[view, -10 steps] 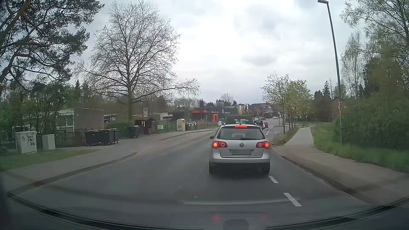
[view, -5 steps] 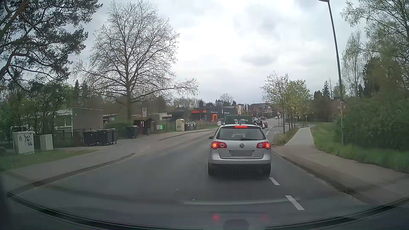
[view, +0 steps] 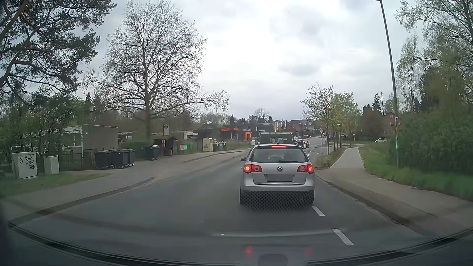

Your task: Follow the waypoints while adhering to traffic rules and regulations

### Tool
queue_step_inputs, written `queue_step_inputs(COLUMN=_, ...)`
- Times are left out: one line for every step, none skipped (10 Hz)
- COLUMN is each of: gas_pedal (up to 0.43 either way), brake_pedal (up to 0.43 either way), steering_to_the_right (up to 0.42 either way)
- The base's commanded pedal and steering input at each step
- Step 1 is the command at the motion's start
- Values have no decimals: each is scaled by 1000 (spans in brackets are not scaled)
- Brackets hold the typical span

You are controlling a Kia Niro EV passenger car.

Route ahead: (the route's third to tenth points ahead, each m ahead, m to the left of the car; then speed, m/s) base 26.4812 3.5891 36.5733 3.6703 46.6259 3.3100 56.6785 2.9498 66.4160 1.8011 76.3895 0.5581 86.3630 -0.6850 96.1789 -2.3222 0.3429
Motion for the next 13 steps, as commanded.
queue_step_inputs(gas_pedal=0, brake_pedal=0, steering_to_the_right=24)
queue_step_inputs(gas_pedal=0, brake_pedal=0, steering_to_the_right=13)
queue_step_inputs(gas_pedal=0, brake_pedal=0, steering_to_the_right=3)
queue_step_inputs(gas_pedal=0, brake_pedal=6, steering_to_the_right=2)
queue_step_inputs(gas_pedal=0, brake_pedal=0, steering_to_the_right=2)
queue_step_inputs(gas_pedal=0, brake_pedal=0, steering_to_the_right=2)
queue_step_inputs(gas_pedal=0, brake_pedal=0, steering_to_the_right=3)
queue_step_inputs(gas_pedal=0, brake_pedal=0, steering_to_the_right=3)
queue_step_inputs(gas_pedal=0, brake_pedal=6, steering_to_the_right=3)
queue_step_inputs(gas_pedal=0, brake_pedal=0, steering_to_the_right=3)
queue_step_inputs(gas_pedal=0, brake_pedal=0, steering_to_the_right=3)
queue_step_inputs(gas_pedal=0, brake_pedal=0, steering_to_the_right=3)
queue_step_inputs(gas_pedal=0, brake_pedal=0, steering_to_the_right=3)
